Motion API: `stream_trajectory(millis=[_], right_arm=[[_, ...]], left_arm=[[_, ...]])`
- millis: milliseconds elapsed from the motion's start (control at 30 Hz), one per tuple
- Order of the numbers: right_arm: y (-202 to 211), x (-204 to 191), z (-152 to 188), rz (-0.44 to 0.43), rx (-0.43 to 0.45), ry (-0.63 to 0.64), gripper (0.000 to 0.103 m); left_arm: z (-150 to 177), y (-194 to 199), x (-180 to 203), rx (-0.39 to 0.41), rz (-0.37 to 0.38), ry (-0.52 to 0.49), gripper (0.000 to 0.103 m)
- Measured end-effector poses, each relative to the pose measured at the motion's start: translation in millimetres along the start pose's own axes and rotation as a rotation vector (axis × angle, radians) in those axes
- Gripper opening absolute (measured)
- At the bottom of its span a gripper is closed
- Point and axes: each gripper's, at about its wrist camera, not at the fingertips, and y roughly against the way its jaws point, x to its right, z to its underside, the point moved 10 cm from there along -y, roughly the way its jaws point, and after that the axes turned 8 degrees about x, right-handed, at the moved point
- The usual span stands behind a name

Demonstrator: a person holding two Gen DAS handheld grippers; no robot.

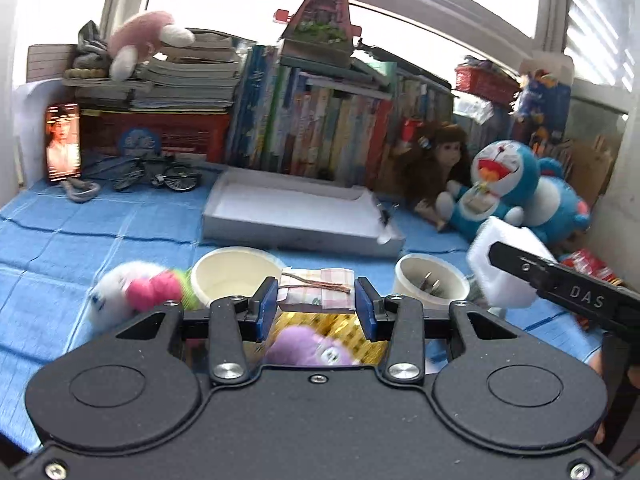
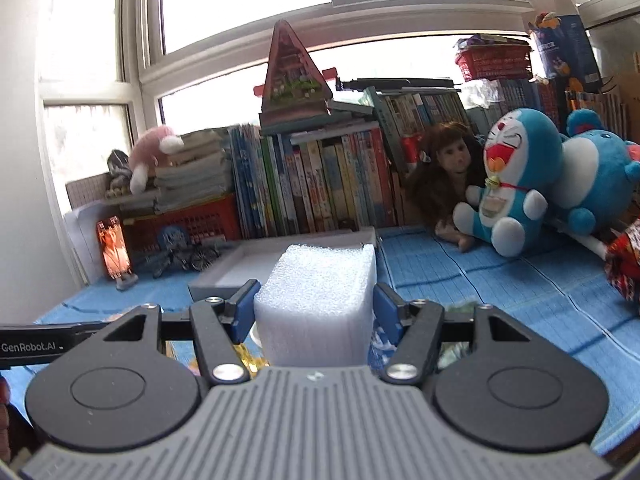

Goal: Organize soft objects
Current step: 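Carry the bundle with the left tool while the right tool carries the foam block to the white tray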

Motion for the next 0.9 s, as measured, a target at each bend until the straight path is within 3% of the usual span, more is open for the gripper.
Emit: stream_trajectory(millis=[467,700,900], right_arm=[[-50,-4,-43,-0.08,-0.045,-0.01,0.065],[-91,-4,-58,-0.096,-0.116,0.008,0.065],[-136,-2,-58,-0.08,-0.23,0.047,0.065]], left_arm=[[-85,-58,-6,-0.004,0.012,0.012,0.039],[-104,-109,-9,-0.066,0.012,0.052,0.039],[-113,-163,-30,-0.188,-0.044,0.08,0.039]])
